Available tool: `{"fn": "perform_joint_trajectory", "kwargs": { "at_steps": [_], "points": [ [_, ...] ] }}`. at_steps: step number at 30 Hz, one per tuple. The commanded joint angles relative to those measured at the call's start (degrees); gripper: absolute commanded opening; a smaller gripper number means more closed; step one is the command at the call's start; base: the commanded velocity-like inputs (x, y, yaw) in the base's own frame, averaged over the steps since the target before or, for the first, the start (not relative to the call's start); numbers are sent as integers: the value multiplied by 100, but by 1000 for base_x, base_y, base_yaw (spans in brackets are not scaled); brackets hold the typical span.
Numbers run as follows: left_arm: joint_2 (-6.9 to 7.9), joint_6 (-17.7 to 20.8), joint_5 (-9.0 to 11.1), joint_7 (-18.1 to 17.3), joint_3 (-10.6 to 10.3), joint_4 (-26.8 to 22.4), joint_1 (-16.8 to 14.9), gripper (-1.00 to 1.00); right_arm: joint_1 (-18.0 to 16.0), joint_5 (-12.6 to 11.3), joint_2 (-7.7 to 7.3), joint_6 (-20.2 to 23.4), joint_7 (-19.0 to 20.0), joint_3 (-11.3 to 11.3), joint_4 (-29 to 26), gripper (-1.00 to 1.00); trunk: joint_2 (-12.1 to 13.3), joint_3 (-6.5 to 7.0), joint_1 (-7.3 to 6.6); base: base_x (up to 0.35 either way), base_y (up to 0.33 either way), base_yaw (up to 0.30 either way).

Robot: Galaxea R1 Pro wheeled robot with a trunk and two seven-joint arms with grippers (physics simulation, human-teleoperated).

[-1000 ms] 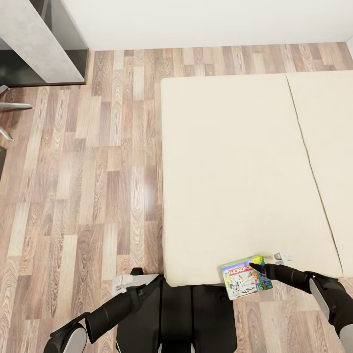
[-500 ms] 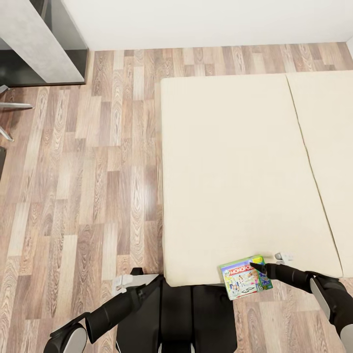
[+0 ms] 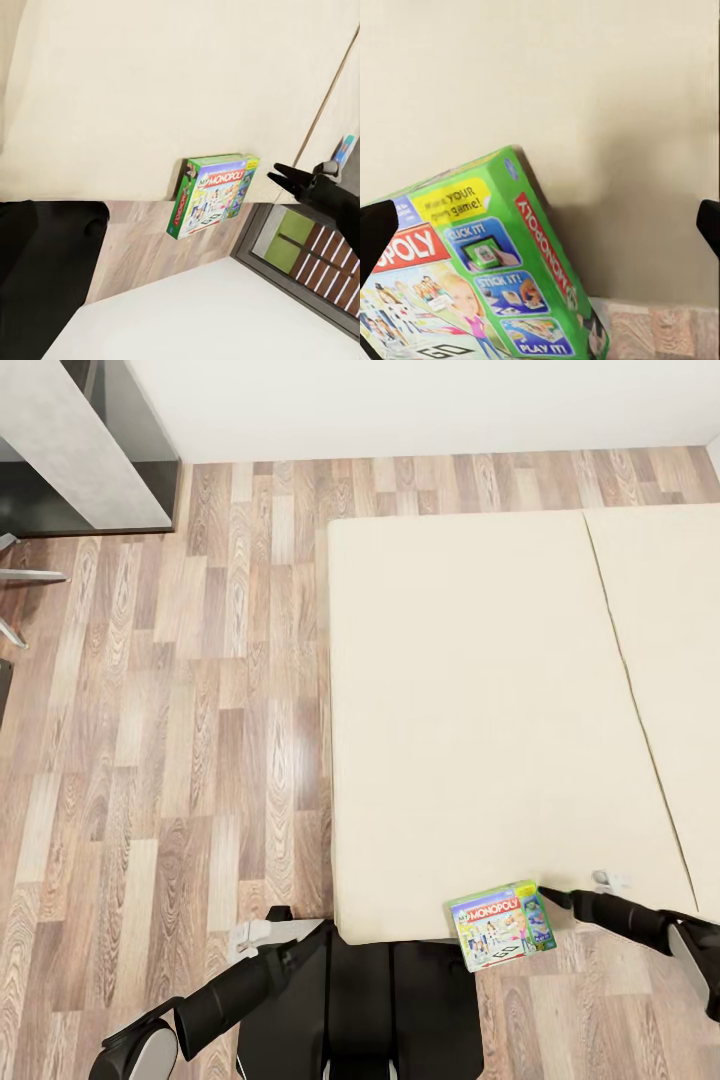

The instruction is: Put all the toys in the child's room - the three board games (two on the bed and one on the table), the two jigsaw puzzles on the table, and the tennis ball on the table - inside the toy box on the table in the child's room.

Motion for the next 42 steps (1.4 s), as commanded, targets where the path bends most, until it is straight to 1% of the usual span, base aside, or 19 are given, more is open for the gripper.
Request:
{"fn": "perform_joint_trajectory", "kwargs": {
  "at_steps": [1,5,11,13,14,18,21,23,24,25,26,28,29,31,32,34,35,39,42],
  "points": [
    [-3,41,31,1,5,-3,-1,100,-1,-51,-3,53,8,-8,0,100,-8,-5,3,0,0,0],
    [-3,41,30,3,5,-3,-1,100,-3,-81,-171,125,49,-232,-26,100,-8,-5,3,0,0,0],
    [-3,41,30,7,5,0,-1,100,-3,-91,-296,244,238,-375,-156,100,-8,-5,3,0,0,0],
    [-3,41,30,12,5,2,-1,100,7,-94,-367,349,461,-434,-296,100,-8,-5,3,0,0,0],
    [-3,41,30,12,5,2,-1,100,7,-94,-367,349,461,-434,-296,100,-8,-5,3,0,0,0],
    [-4,41,29,18,5,5,-1,100,53,-96,-531,603,929,-527,-673,100,-8,-5,3,0,0,0],
    [-4,41,29,19,5,5,-1,100,64,-97,-571,668,1028,-582,-768,100,-8,-5,3,0,0,0],
    [-5,41,29,20,5,5,-1,100,88,-98,-631,779,1207,-743,-946,100,-8,-5,3,0,0,0],
    [-5,41,29,20,5,5,-1,100,88,-98,-631,779,1207,-743,-946,100,-8,-5,3,0,0,0],
    [-6,41,29,20,5,7,-1,100,101,-98,-653,825,1300,-848,-1039,100,-8,-5,3,0,0,0],
    [-6,41,29,20,5,7,-1,100,101,-98,-653,825,1300,-848,-1039,100,-8,-5,3,0,0,0],
    [-8,41,29,22,4,10,-1,100,135,-97,-684,910,1519,-1069,-1273,100,-8,-5,3,0,0,0],
    [-8,41,29,22,4,10,-1,100,135,-97,-684,910,1519,-1069,-1273,100,-8,-5,3,0,0,0],
    [-11,41,28,24,1,12,-1,100,188,-90,-700,1021,1771,-1277,-1558,100,-8,-5,3,0,0,0],
    [-11,41,28,24,1,12,-1,100,188,-90,-700,1021,1771,-1277,-1558,100,-8,-5,3,0,0,0],
    [-14,41,28,26,0,16,-1,100,259,-82,-694,1160,1987,-1454,-1838,100,-8,-5,3,0,0,0],
    [-14,41,28,26,0,16,-1,100,259,-82,-694,1160,1987,-1454,-1838,100,-8,-5,3,0,0,0],
    [-13,41,29,27,-1,15,-1,100,373,-74,-670,1304,2179,-1625,-2137,100,-8,-5,3,0,0,0],
    [-13,41,29,26,1,15,-1,100,401,-72,-663,1333,2220,-1661,-2202,100,-8,-5,3,0,0,0]
  ]
}}
